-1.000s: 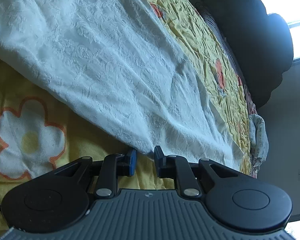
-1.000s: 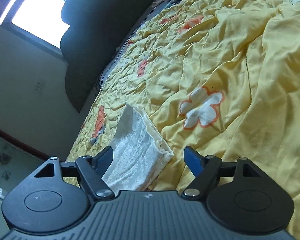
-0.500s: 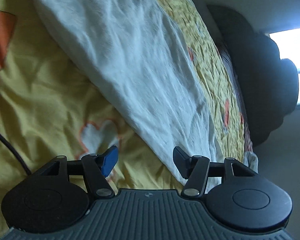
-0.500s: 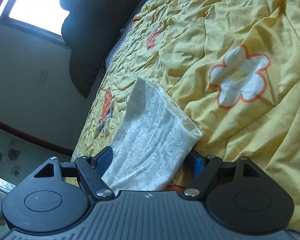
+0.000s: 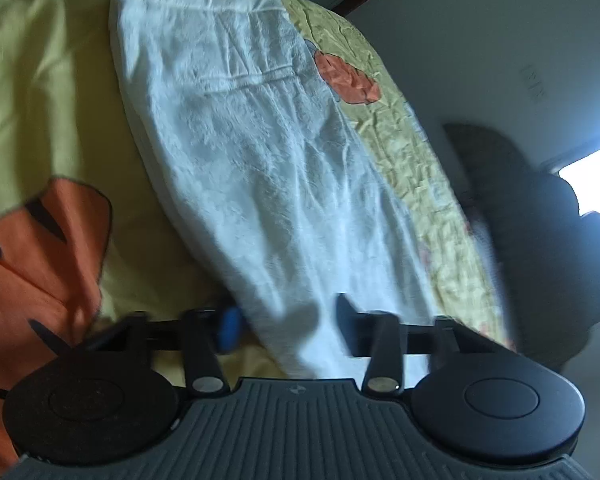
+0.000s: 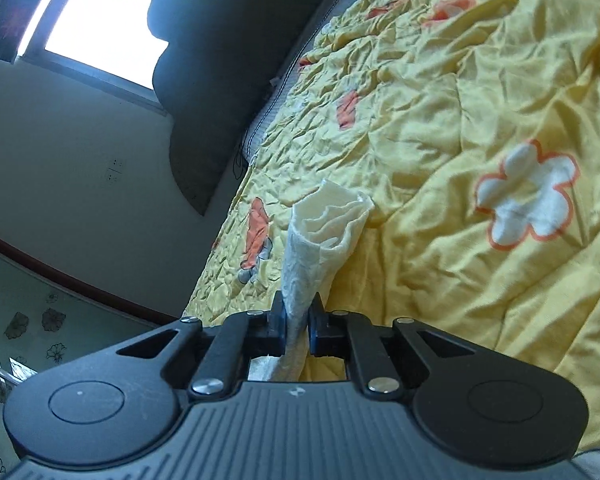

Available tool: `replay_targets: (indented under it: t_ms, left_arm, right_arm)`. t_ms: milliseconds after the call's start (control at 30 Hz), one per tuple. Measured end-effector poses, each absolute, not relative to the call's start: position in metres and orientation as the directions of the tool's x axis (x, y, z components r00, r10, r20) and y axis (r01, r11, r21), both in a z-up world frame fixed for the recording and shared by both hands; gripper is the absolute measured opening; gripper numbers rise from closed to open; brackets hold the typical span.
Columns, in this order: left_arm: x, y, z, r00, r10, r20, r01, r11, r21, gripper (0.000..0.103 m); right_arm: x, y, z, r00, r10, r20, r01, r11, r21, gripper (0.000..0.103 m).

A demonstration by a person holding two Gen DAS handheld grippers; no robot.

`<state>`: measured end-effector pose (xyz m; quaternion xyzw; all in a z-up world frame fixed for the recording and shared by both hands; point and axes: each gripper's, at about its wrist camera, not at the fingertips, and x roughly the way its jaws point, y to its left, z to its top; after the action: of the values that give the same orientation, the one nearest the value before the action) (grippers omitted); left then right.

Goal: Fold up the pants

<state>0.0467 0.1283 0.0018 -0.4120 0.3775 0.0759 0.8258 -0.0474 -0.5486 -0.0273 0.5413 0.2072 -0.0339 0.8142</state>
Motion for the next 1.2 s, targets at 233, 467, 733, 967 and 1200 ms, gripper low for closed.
replay_targets:
  t_ms: [233, 467, 733, 967, 1200]
  left_arm:
    - [0.035, 0.137, -0.008, 0.689, -0.195, -0.698, -0.417, 0.681, -0.602, 0.017]
    - [0.032, 0.153, -0.005, 0.725, -0.201, -0.659, -0.386, 0.674, -0.630, 0.034]
    - [0.039, 0.238, 0.004, 0.798, 0.053, -0.600, -0.536, 0.518, -0.667, 0.060]
    - [0.073, 0.265, -0.005, 0.765, 0.066, -0.641, -0.554, 0.576, -0.602, 0.017]
    - [0.044, 0.248, 0.040, 0.796, 0.153, -0.585, -0.497, 0.716, -0.490, 0.011]
  right_arm:
    - [-0.056, -0.556, -0.073, 0.842, 0.175, -0.509, 0.418, 0.384, 0.823, 0.010]
    - [-0.058, -0.556, -0.094, 0.857, 0.166, -0.487, 0.416, 0.334, 0.846, 0.012]
    - [-0.066, -0.560, -0.104, 0.869, 0.176, -0.462, 0.403, 0.290, 0.868, 0.012]
    - [-0.067, -0.559, -0.104, 0.862, 0.169, -0.478, 0.414, 0.308, 0.856, 0.011]
    - [-0.065, -0.550, -0.076, 0.829, 0.137, -0.542, 0.441, 0.436, 0.784, 0.011]
